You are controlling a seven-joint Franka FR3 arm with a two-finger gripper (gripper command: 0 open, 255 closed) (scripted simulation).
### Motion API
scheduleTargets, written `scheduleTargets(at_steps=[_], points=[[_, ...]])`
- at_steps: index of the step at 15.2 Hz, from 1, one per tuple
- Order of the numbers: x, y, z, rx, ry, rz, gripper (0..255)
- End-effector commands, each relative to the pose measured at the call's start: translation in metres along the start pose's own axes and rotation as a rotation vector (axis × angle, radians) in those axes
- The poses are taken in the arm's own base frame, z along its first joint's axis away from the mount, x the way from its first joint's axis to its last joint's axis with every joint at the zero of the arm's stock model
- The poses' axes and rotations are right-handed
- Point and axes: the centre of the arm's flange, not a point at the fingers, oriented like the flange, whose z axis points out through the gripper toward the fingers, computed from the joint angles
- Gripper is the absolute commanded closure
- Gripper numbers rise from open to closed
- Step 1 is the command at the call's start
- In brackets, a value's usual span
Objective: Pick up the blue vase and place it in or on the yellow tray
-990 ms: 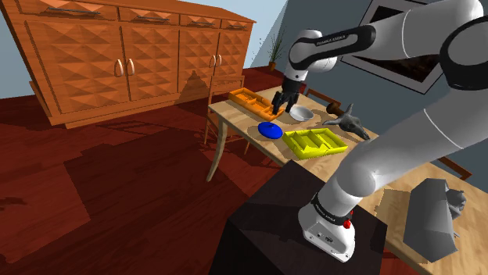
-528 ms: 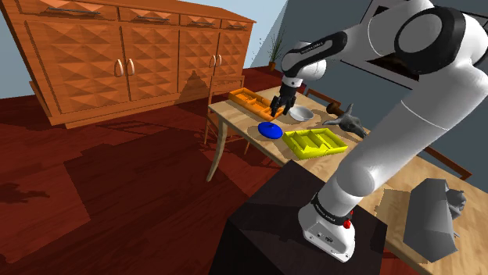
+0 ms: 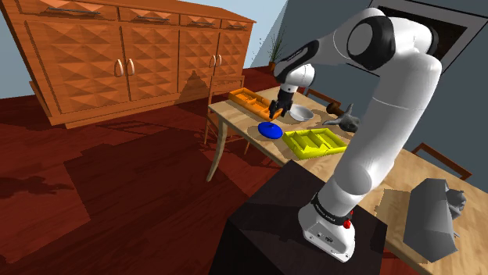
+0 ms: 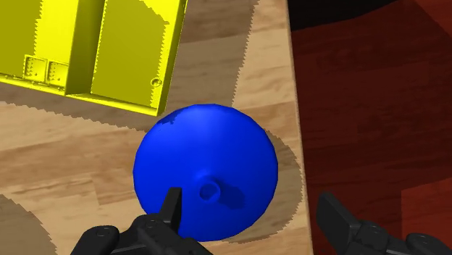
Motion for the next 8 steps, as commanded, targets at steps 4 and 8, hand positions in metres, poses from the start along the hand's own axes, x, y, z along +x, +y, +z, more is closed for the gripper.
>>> scheduleTargets(at_steps=[4,8], points=[[0.021,0.026,0.032,-0.002,0.01,0.013,0],[0.021,0.026,0.053,-0.002,0.01,0.013,0]])
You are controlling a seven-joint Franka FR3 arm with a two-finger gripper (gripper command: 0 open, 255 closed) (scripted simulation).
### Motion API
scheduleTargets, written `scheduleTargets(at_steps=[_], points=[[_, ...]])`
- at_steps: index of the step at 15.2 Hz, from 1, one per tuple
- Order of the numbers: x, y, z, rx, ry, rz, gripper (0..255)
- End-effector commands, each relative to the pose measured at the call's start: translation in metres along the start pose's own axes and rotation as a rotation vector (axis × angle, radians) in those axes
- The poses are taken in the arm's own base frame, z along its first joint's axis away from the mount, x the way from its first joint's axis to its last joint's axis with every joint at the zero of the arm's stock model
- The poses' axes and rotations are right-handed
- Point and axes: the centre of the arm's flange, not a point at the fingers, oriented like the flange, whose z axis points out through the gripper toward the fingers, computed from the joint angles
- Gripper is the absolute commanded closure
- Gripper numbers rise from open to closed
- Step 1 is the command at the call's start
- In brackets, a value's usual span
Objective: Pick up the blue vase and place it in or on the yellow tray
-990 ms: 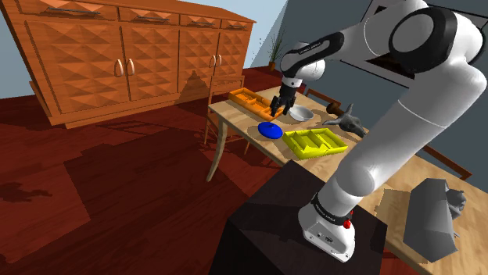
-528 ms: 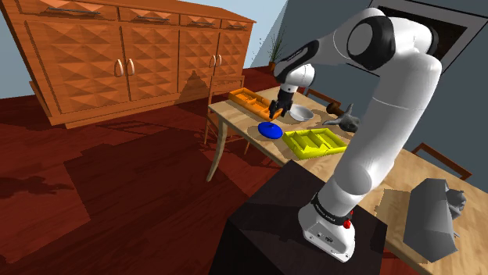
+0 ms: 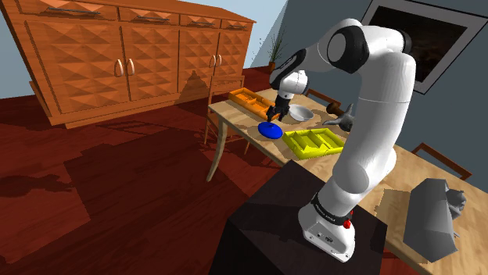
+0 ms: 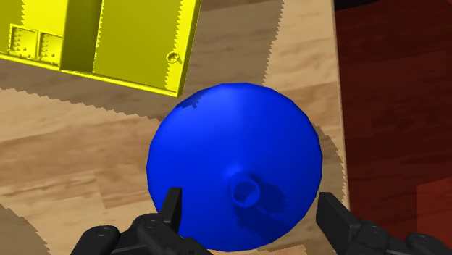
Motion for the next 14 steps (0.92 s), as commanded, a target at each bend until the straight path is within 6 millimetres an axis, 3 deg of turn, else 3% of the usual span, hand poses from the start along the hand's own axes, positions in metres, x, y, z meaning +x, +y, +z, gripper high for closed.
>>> scheduleTargets(at_steps=[1,9,10,14], points=[[-0.0008,0.0,0.0114,0.0,0.001,0.0,0],[-0.0008,0.0,0.0144,0.0,0.0,0.0,0],[-0.0008,0.0,0.0144,0.0,0.0,0.0,255],[-0.0008,0.0,0.0144,0.0,0.0,0.0,255]])
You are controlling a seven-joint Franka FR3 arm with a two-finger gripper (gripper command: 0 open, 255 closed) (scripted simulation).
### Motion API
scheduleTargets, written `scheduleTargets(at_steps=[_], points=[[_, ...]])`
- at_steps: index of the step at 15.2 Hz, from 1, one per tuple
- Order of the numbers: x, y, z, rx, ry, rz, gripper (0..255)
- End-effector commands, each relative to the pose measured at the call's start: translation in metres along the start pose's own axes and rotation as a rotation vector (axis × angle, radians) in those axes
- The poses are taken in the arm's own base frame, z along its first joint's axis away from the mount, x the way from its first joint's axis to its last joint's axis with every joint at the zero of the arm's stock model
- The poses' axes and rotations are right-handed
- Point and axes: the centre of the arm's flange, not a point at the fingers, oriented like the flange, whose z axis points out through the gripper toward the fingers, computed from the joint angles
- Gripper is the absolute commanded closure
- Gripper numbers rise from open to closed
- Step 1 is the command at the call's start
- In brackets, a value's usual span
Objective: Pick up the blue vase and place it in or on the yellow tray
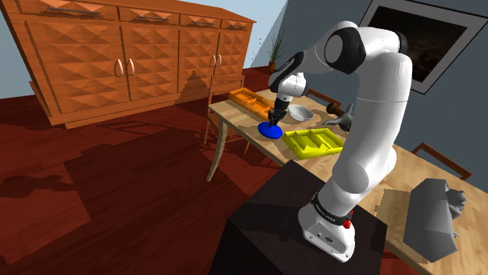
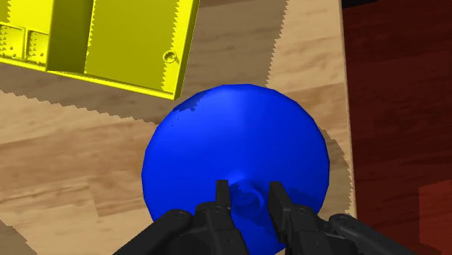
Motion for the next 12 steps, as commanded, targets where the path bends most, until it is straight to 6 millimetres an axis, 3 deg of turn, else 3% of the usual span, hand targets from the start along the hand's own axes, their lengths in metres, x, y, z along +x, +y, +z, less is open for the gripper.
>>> scheduleTargets(at_steps=[1,5,12], points=[[0.0,0.0,0.0,0.0,0.0,0.0,255],[0.0,0.0,0.0,0.0,0.0,0.0,255],[-0.001,-0.002,-0.037,0.0,0.0,0.0,255]])
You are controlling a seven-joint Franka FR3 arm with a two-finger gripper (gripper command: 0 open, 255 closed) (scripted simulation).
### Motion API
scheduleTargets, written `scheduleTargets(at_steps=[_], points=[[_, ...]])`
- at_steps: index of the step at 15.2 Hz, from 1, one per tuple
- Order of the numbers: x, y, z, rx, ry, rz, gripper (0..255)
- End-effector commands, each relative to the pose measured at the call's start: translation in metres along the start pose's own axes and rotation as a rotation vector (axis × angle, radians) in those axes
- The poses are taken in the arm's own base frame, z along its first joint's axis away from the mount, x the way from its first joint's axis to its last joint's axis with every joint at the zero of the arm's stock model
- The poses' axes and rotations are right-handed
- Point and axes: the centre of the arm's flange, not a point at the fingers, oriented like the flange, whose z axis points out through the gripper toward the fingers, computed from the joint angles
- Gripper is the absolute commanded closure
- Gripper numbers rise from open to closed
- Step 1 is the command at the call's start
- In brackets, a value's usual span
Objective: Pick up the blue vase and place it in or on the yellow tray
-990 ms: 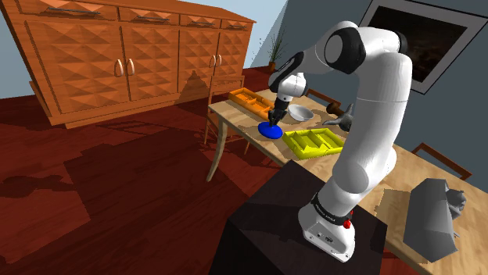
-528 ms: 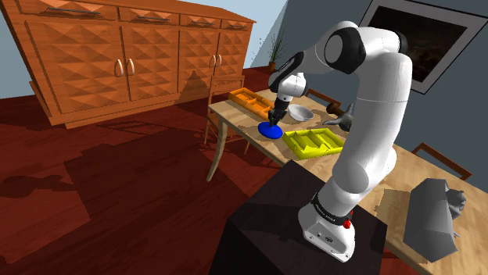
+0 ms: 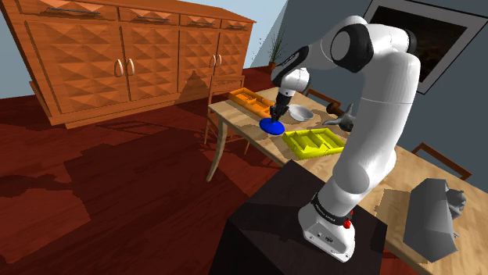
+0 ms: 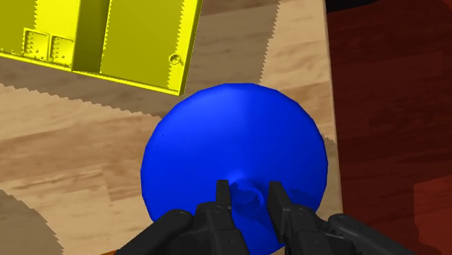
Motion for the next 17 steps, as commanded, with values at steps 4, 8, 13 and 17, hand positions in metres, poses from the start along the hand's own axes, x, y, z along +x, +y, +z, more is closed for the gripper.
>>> scheduleTargets(at_steps=[4,8,13,17], points=[[-0.002,-0.002,-0.027,0.0,0.0,0.0,255],[-0.002,-0.004,-0.048,0.0,0.0,0.0,255],[-0.003,-0.005,-0.075,0.0,0.0,0.0,255],[-0.012,0.004,-0.093,0.0,0.0,0.0,255]])
